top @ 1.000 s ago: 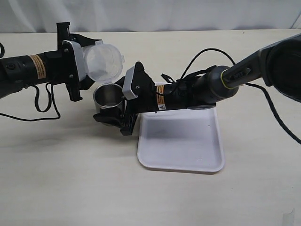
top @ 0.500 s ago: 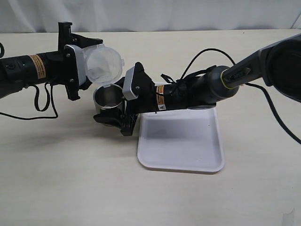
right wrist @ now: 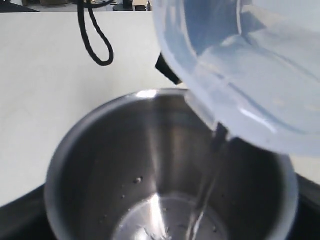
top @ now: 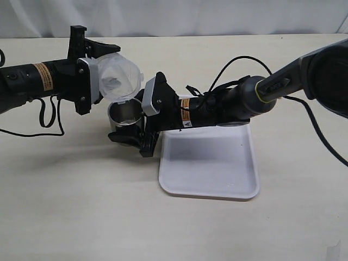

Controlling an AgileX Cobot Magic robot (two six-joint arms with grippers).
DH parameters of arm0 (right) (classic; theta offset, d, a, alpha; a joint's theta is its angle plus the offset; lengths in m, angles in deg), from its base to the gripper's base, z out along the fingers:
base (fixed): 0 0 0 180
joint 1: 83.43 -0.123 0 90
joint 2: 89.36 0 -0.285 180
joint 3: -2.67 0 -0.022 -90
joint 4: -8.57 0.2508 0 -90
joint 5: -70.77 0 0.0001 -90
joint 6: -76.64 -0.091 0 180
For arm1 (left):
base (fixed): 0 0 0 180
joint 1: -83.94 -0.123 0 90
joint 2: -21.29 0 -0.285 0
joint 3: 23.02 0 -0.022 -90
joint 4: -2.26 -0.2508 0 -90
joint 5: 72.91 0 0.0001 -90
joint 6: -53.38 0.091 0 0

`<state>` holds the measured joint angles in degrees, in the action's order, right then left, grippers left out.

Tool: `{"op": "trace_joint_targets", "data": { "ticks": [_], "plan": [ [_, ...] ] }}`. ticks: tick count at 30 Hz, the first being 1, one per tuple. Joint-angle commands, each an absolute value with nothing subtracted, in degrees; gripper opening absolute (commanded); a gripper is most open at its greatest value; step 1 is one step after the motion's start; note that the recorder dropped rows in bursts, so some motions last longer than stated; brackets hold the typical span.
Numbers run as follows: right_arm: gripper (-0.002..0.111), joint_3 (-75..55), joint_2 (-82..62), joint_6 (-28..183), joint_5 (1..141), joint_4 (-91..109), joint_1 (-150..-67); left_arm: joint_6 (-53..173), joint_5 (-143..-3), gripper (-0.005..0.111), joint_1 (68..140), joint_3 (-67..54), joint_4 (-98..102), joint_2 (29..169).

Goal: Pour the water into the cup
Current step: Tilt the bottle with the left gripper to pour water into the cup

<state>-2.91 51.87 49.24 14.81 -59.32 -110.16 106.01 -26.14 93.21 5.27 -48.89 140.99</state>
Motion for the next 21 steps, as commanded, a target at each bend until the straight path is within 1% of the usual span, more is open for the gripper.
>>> {"op": "trace_joint_targets", "data": {
  "ticks": [1,21],
  "plan": [
    [0.004,-2.6,51.6,49.4,13.7,-59.4,-110.2,107.5,-24.0,0.0,93.3,4.7,-46.3,140.1],
    [0.004,-2.6,51.6,49.4,13.7,-59.4,-110.2,117.3,-21.6,0.0,93.3,4.7,-46.0,140.1]
  ]
}}
